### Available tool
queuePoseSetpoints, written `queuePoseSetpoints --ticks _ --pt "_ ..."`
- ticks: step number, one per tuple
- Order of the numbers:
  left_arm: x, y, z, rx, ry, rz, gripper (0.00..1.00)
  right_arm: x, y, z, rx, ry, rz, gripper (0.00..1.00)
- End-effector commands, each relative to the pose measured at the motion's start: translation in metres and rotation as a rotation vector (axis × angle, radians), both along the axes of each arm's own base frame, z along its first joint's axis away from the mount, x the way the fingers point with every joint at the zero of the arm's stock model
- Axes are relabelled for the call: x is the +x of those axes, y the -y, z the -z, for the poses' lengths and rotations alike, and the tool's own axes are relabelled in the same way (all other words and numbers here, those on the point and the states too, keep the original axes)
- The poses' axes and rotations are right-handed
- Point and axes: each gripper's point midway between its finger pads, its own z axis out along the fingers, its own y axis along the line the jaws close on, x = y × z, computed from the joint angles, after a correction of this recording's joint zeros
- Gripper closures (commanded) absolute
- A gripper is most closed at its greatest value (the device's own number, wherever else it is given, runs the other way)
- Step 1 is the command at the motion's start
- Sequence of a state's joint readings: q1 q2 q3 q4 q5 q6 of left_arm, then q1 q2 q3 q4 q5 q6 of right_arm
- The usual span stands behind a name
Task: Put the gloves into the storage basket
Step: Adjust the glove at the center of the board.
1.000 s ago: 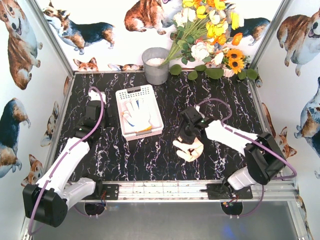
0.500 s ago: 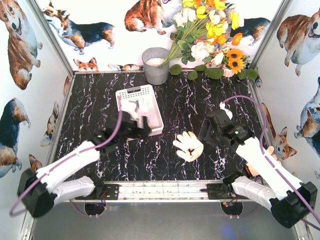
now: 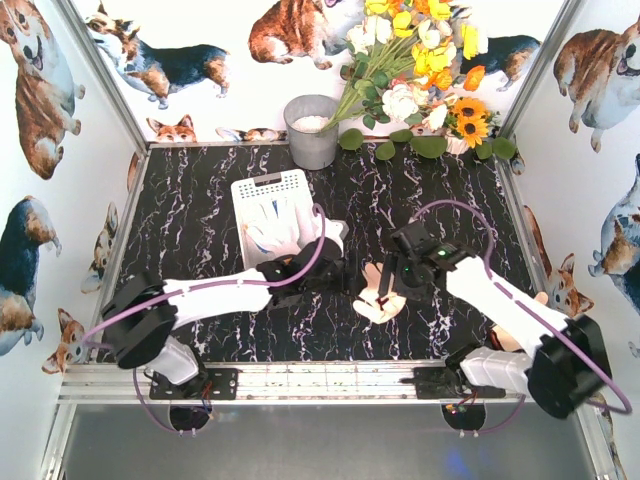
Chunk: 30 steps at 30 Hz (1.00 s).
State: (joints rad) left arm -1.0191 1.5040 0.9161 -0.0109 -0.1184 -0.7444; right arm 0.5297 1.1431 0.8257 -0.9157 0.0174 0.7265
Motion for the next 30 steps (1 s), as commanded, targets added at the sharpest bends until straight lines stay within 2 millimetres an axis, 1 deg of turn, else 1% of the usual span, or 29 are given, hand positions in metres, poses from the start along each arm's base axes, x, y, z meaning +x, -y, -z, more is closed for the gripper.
queuePoseSetpoints --ticks 1,4,5,6,7,9,11,13,15,20,22,24,27,30 --pt "-0.001 0.027 0.004 -0.075 -0.049 -0.003 0.4 0.012 -0.021 0.004 0.053 0.01 -0.025 0.3" --pt "0.001 0.03 0.02 -0.025 -0.074 -0.005 0.43 0.011 -0.02 0.016 0.049 -0.021 0.022 0.34" --pt "0.001 0.03 0.021 -0.024 -0.073 -0.007 0.45 0.01 -0.021 0.019 0.052 -0.027 0.032 0.35" --pt "0.002 0.03 0.033 0.0 -0.086 -0.008 0.46 0.008 -0.02 0.024 0.052 -0.036 0.039 0.35" --pt "0.002 0.032 0.037 0.007 -0.091 -0.008 0.46 0.008 -0.02 0.026 0.052 -0.038 0.045 0.35" --pt "0.003 0.036 0.045 0.018 -0.104 -0.002 0.52 0.005 -0.015 0.033 0.03 -0.051 0.059 0.35" --pt "0.003 0.042 0.054 0.023 -0.12 0.009 0.57 0.003 -0.009 0.039 -0.002 -0.063 0.07 0.41" --pt "0.004 0.049 0.059 0.022 -0.131 0.024 0.63 0.001 -0.002 0.041 -0.035 -0.069 0.084 0.44" --pt "0.005 0.055 0.064 0.018 -0.136 0.031 0.65 0.0 0.003 0.042 -0.054 -0.065 0.096 0.45" --pt "0.007 0.061 0.09 0.032 -0.156 0.033 0.76 -0.006 0.018 0.04 -0.1 -0.05 0.15 0.48" --pt "0.006 0.058 0.105 0.057 -0.169 0.026 0.78 -0.01 0.028 0.038 -0.134 -0.048 0.186 0.49" --pt "0.006 0.05 0.117 0.088 -0.175 0.006 0.78 -0.015 0.041 0.036 -0.172 -0.044 0.243 0.48" --pt "0.009 0.034 0.131 0.131 -0.182 -0.035 0.79 -0.024 0.059 0.028 -0.213 -0.018 0.312 0.45" --pt "0.007 0.021 0.142 0.158 -0.193 -0.056 0.79 -0.026 0.079 0.023 -0.24 0.046 0.388 0.41"
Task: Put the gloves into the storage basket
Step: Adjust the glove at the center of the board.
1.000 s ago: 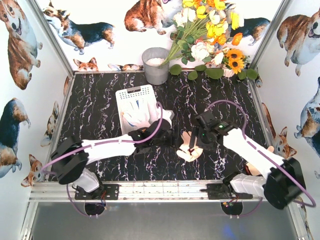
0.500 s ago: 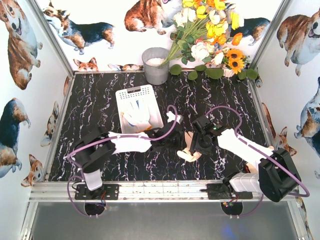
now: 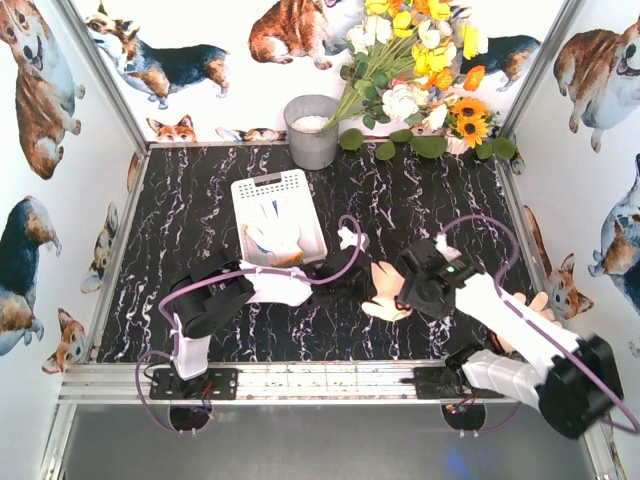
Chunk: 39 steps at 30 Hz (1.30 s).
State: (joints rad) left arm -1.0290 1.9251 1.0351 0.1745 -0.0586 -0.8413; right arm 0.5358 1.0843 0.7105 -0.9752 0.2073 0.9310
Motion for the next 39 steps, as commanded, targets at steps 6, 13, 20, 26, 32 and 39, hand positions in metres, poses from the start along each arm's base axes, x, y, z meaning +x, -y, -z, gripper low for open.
queuePoseSetpoints --ticks 6,13,20,26,32,39 --pt "-0.007 -0.057 0.052 0.185 -0.046 -0.075 0.8 -0.023 0.062 -0.005 -0.074 0.062 0.266 0.41" --pt "-0.005 -0.051 0.044 0.152 -0.03 -0.054 0.8 -0.004 0.034 -0.031 0.101 0.187 0.164 0.41" --pt "-0.001 -0.044 0.038 0.133 -0.019 -0.044 0.79 0.019 -0.019 -0.06 0.291 0.22 -0.082 0.29" --pt "-0.002 -0.043 0.037 0.132 -0.021 -0.04 0.8 0.026 -0.025 -0.046 0.126 0.111 -0.21 0.23" --pt "-0.002 -0.048 0.038 0.153 -0.025 -0.052 0.79 0.036 -0.022 -0.01 0.041 -0.013 -0.185 0.22" --pt "-0.004 -0.055 0.039 0.177 -0.025 -0.055 0.8 0.033 -0.019 0.013 0.111 -0.095 -0.155 0.23"
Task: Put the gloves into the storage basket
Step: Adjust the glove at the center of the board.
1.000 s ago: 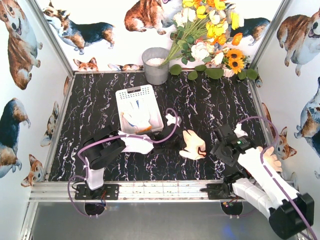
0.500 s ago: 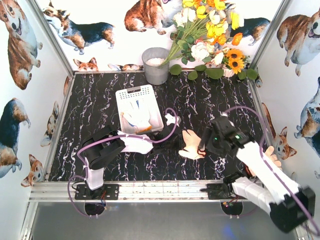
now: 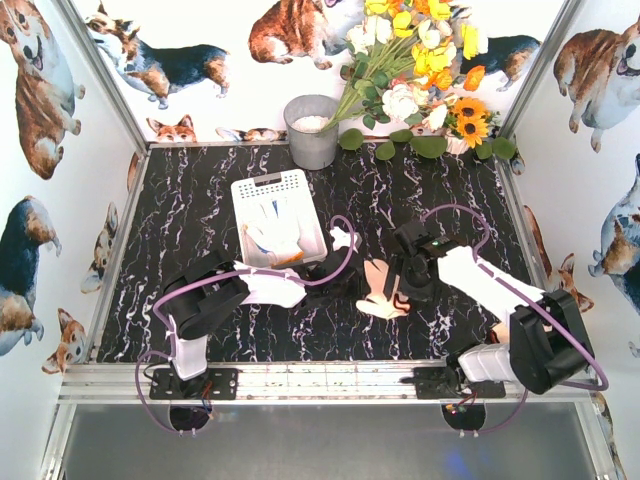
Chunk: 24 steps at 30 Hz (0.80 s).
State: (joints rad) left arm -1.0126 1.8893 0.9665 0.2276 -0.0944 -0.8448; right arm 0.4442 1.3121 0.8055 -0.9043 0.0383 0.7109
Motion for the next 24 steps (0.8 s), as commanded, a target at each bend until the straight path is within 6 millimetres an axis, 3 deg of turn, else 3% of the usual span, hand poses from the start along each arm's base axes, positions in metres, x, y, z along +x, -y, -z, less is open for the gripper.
queuePoseSetpoints --ticks 1,8,13,16,24 --pt "-0.011 -0.041 0.04 0.188 -0.059 -0.014 0.8 0.009 0.002 0.004 0.054 0.017 0.023 0.25" --pt "-0.013 -0.046 0.046 0.21 -0.069 -0.018 0.8 -0.007 0.029 0.017 0.066 -0.022 0.128 0.4" --pt "-0.013 -0.046 0.047 0.216 -0.07 -0.011 0.8 -0.003 0.022 0.018 0.132 0.001 0.154 0.55" --pt "-0.012 -0.047 0.047 0.224 -0.065 -0.012 0.8 -0.004 0.016 0.019 0.168 -0.008 0.157 0.75" --pt "0.006 -0.052 0.048 0.271 -0.036 0.009 0.81 -0.025 0.017 0.02 0.176 -0.055 0.188 0.83"
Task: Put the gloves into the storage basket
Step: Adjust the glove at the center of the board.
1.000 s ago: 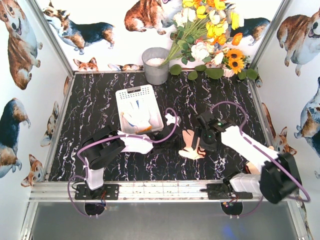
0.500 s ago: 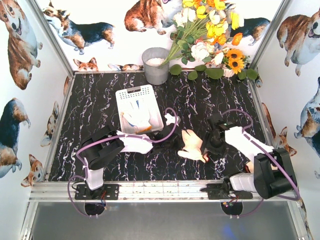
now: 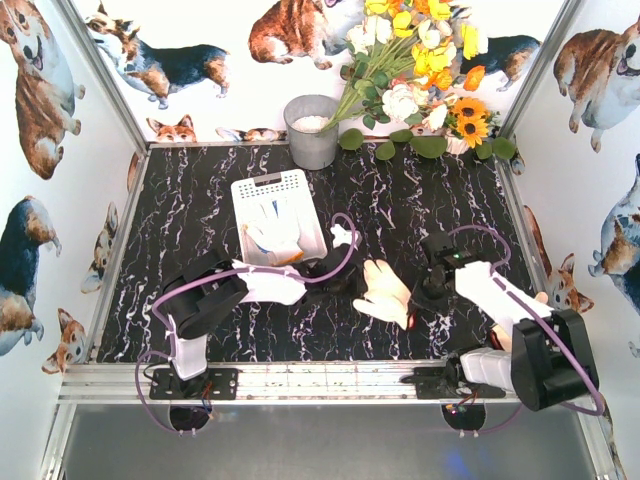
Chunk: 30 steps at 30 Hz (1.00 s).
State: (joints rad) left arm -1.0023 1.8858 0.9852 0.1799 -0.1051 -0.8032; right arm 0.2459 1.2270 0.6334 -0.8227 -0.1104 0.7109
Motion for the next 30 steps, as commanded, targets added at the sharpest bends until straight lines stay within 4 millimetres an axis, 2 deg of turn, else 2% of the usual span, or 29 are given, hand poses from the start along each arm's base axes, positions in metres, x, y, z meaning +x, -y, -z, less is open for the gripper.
queuePoseSetpoints --ticks 1,6,10,12,14,16,18,23,27,30 --pt "0.004 -0.045 0.047 0.23 -0.049 0.004 0.81 -0.009 -0.008 -0.002 0.059 -0.006 0.022 0.84" --pt "0.015 -0.031 0.037 0.237 -0.009 0.079 0.81 -0.016 -0.023 -0.002 0.11 -0.004 0.028 0.84" --pt "0.019 -0.02 0.027 0.23 0.013 0.128 0.8 -0.021 -0.048 -0.001 0.18 -0.013 0.002 0.82" --pt "0.019 -0.016 0.018 0.217 0.023 0.148 0.75 -0.026 -0.055 -0.001 0.193 -0.023 -0.011 0.7" --pt "0.019 -0.013 0.001 0.188 0.039 0.161 0.68 -0.026 -0.054 -0.007 0.185 -0.003 -0.015 0.58" --pt "0.019 -0.009 -0.019 0.149 0.063 0.167 0.6 -0.021 -0.047 -0.02 0.158 0.056 -0.007 0.48" --pt "0.019 -0.007 -0.041 0.11 0.084 0.168 0.55 -0.018 -0.035 -0.029 0.105 0.107 0.014 0.43" --pt "0.01 -0.004 -0.077 0.031 0.1 0.151 0.52 -0.009 -0.022 -0.048 0.1 0.215 0.051 0.42" --pt "-0.009 0.007 -0.081 -0.043 0.056 0.156 0.55 -0.002 -0.03 -0.046 0.178 0.234 0.052 0.48" --pt "-0.026 0.018 -0.075 -0.08 0.015 0.167 0.6 -0.001 -0.041 -0.04 0.239 0.215 0.015 0.53"
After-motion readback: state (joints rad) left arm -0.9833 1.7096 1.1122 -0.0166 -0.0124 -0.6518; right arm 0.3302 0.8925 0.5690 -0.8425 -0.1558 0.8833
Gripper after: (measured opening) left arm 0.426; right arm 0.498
